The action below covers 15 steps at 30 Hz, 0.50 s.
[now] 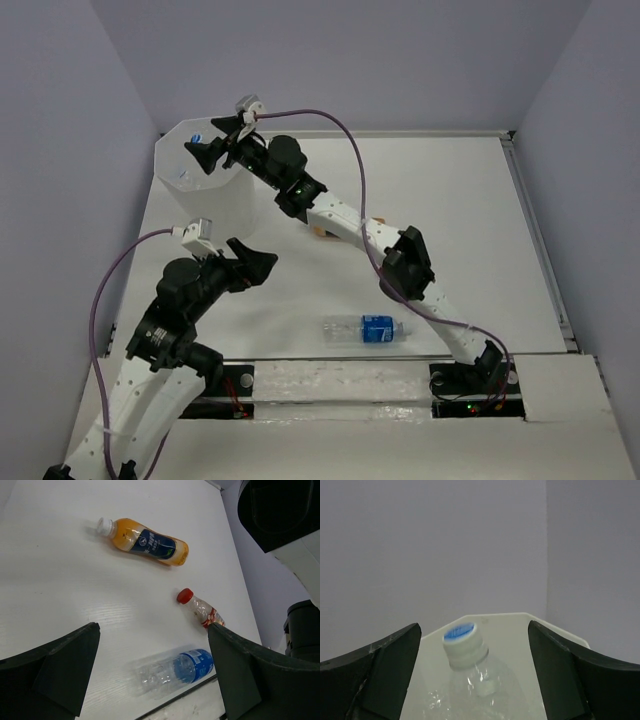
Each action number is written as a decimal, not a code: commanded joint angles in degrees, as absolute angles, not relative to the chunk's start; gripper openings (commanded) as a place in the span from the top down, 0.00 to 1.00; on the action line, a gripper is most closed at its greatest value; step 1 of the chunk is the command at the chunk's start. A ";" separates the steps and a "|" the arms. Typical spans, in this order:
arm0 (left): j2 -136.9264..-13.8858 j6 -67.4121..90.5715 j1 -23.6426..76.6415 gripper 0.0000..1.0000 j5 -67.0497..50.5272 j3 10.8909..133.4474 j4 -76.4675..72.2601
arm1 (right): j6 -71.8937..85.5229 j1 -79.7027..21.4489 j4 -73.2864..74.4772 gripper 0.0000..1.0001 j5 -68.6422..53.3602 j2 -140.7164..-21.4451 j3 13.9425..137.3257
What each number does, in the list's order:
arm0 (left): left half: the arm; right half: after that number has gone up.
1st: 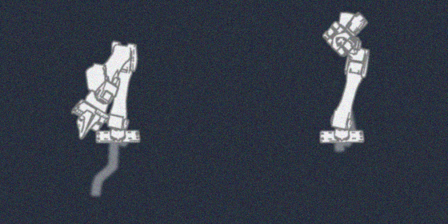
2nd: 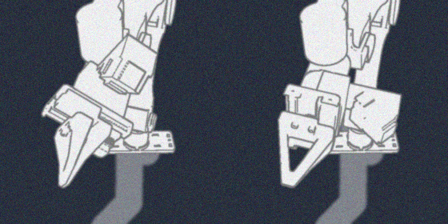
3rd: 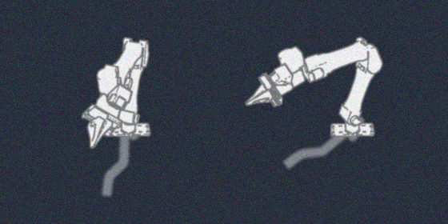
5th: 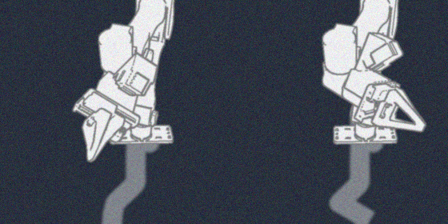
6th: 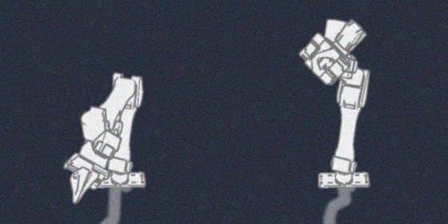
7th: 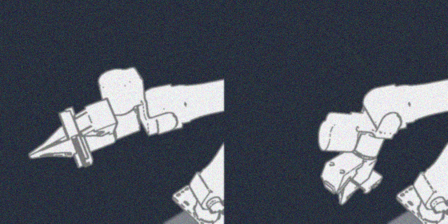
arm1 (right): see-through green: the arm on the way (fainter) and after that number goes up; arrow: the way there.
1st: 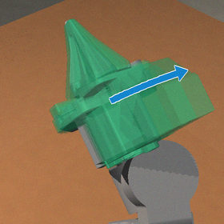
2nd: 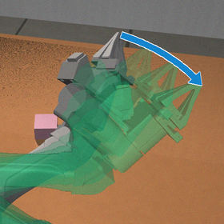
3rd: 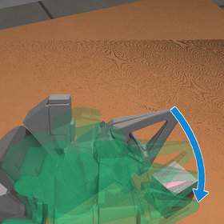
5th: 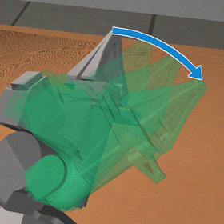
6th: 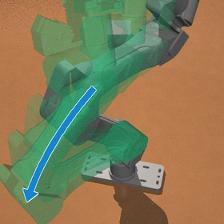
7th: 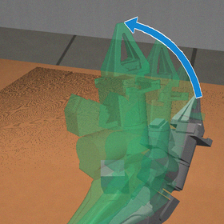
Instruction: Put the plastic bottles in the bin
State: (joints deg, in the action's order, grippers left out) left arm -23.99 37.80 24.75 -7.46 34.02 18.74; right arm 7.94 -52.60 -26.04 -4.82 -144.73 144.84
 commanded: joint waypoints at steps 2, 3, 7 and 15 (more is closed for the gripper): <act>-26.80 41.48 25.05 0.01 -8.44 32.17 12.05 | 2.39 -52.82 -22.78 0.03 -5.45 -131.61 138.36; -27.59 41.57 25.14 0.01 -8.79 31.99 11.17 | 1.94 -52.82 -22.59 0.03 -5.01 -129.40 135.82; -32.69 41.14 25.40 0.01 -10.63 32.43 7.92 | 0.88 -52.12 -22.67 0.03 -2.82 -114.29 115.45; -35.59 36.13 25.84 0.01 -6.42 35.77 7.65 | 3.50 -50.27 -7.32 0.19 -1.64 -75.44 62.73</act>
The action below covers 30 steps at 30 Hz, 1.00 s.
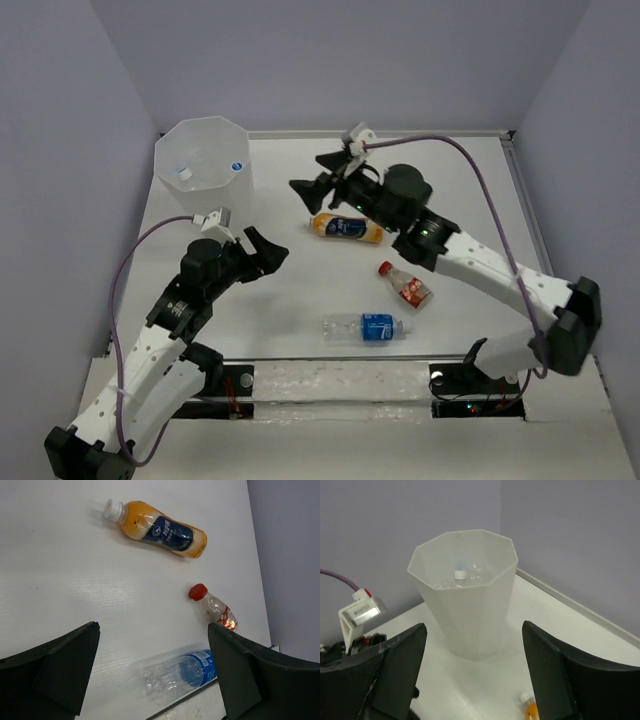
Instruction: Put the plastic bottles in the bin
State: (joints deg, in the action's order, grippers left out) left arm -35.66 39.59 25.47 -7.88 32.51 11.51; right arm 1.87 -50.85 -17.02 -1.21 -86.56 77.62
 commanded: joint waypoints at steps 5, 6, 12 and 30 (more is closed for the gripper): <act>-40.42 34.19 26.02 0.01 -7.21 37.70 7.47 | 11.06 -50.27 10.67 0.15 -10.98 -58.73 48.09; -40.78 33.75 26.02 0.01 -7.29 38.05 7.38 | 12.90 -50.27 12.81 0.13 -12.38 -57.49 46.95; -43.42 31.73 26.19 0.01 -8.09 40.42 8.43 | 13.45 -55.71 23.28 0.06 -9.43 -59.31 45.08; -41.66 27.33 26.28 0.01 -6.23 43.51 13.54 | 9.93 -63.63 33.05 0.00 -4.75 -90.08 58.79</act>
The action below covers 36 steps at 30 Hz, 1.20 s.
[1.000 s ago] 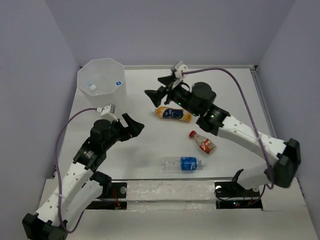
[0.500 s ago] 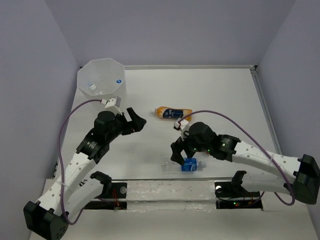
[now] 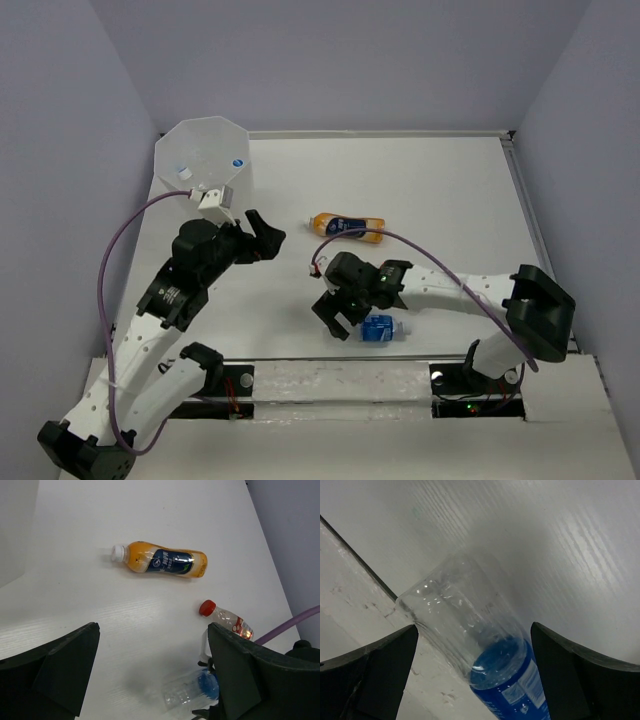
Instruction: Put the plastic bottles in the bin
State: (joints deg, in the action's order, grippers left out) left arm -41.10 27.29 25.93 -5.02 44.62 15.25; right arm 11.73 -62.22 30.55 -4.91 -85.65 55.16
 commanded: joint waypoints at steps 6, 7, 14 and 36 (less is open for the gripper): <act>-42.01 30.59 26.28 0.01 -8.53 38.94 9.76 | 9.84 -64.16 28.48 0.17 -3.87 -94.31 60.82; -42.27 30.41 26.28 0.01 -8.53 39.02 9.67 | 10.19 -64.16 27.00 0.29 -2.74 -93.44 60.99; -46.22 27.25 26.98 0.01 -9.93 42.27 8.44 | 13.79 -64.16 24.09 0.58 4.65 -83.78 60.38; -86.20 -9.30 43.42 0.01 -8.09 71.00 7.29 | 24.61 -36.14 18.99 0.67 32.62 -49.22 50.98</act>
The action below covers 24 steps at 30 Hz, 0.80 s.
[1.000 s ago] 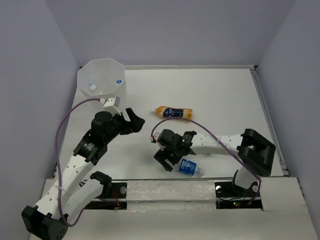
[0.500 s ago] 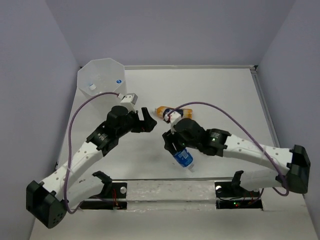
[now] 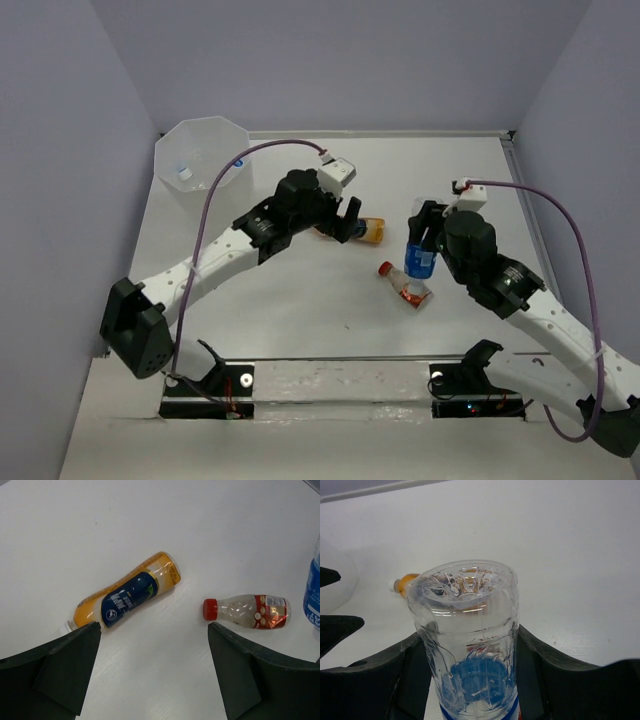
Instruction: Put the plastic bottles in the bin
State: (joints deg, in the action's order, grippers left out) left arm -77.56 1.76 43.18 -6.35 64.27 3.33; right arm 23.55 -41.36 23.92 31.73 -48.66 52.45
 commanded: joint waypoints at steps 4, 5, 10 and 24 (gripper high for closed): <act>-94.91 -14.23 47.01 0.01 -1.42 76.63 10.80 | 24.70 -29.99 18.28 0.68 25.68 -46.77 48.79; -96.49 -15.28 48.59 0.01 -0.10 79.42 11.51 | 24.52 -29.45 17.93 0.69 24.10 -45.89 48.17; -103.71 -17.84 49.31 0.01 3.16 84.90 14.15 | 24.08 -28.21 17.67 0.69 22.24 -42.81 45.18; -115.13 -19.86 49.48 0.01 3.43 90.61 12.12 | 26.19 -28.21 15.74 0.71 13.98 -38.50 40.34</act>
